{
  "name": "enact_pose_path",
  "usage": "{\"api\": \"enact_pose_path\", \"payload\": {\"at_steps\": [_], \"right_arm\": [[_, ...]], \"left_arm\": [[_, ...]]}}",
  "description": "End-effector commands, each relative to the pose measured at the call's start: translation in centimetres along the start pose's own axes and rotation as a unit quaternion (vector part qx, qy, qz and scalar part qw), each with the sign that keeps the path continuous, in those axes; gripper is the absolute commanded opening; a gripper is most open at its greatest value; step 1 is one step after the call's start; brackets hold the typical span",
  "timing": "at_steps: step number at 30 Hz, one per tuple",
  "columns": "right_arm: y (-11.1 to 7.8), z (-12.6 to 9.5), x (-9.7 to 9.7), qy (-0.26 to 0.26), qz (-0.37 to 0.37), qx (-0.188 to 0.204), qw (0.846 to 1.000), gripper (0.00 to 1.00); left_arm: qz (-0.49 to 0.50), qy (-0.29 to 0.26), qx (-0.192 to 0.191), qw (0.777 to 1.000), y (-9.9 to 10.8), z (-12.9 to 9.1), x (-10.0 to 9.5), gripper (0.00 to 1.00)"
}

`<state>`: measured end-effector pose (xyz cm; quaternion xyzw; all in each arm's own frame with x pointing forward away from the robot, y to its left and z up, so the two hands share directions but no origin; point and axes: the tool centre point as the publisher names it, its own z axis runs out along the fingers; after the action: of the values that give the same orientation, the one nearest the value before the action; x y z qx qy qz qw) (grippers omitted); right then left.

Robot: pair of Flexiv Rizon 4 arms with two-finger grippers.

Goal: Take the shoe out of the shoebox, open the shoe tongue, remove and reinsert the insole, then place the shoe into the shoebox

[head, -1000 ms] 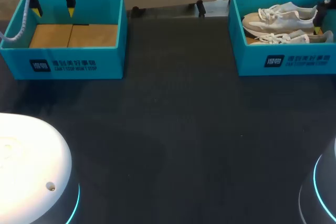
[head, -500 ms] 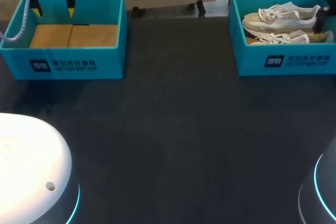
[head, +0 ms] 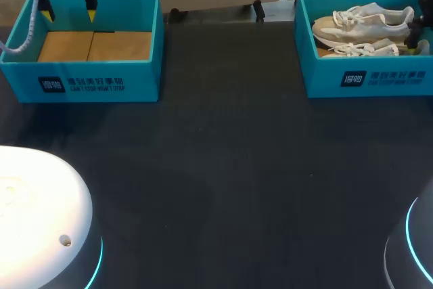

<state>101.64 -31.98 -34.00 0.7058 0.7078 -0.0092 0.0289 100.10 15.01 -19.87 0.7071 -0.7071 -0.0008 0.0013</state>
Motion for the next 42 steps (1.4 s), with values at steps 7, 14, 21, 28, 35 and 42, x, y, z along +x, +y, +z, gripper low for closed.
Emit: {"api": "enact_pose_path", "payload": {"at_steps": [7,14,21,28,35,42], "right_arm": [[0.7,1.4,-0.1,0.0,0.003,0.01,1.0,0.86],[0.6,2.3,-0.3,0.004,0.007,0.016,1.0,0.86],[0.4,3.0,-0.2,0.006,0.014,0.025,1.0,0.83],[0.2,3.7,-0.2,0.011,0.016,0.029,0.999,0.82],[0.1,4.4,-0.1,0.014,0.021,0.036,0.999,0.73],[-0.1,4.6,0.0,0.015,0.023,0.038,0.999,0.5]], "left_arm": [[0.0,0.0,0.0,1.0,0.0,0.0,0.0,1.0],[0.0,0.0,0.0,1.0,0.0,0.0,0.0,1.0],[0.0,0.0,0.0,1.0,0.0,0.0,0.0,1.0],[0.0,0.0,0.0,1.0,0.0,0.0,0.0,1.0],[0.0,0.0,0.0,1.0,0.0,0.0,0.0,1.0],[0.0,0.0,0.0,1.0,0.0,0.0,0.0,1.0]]}}
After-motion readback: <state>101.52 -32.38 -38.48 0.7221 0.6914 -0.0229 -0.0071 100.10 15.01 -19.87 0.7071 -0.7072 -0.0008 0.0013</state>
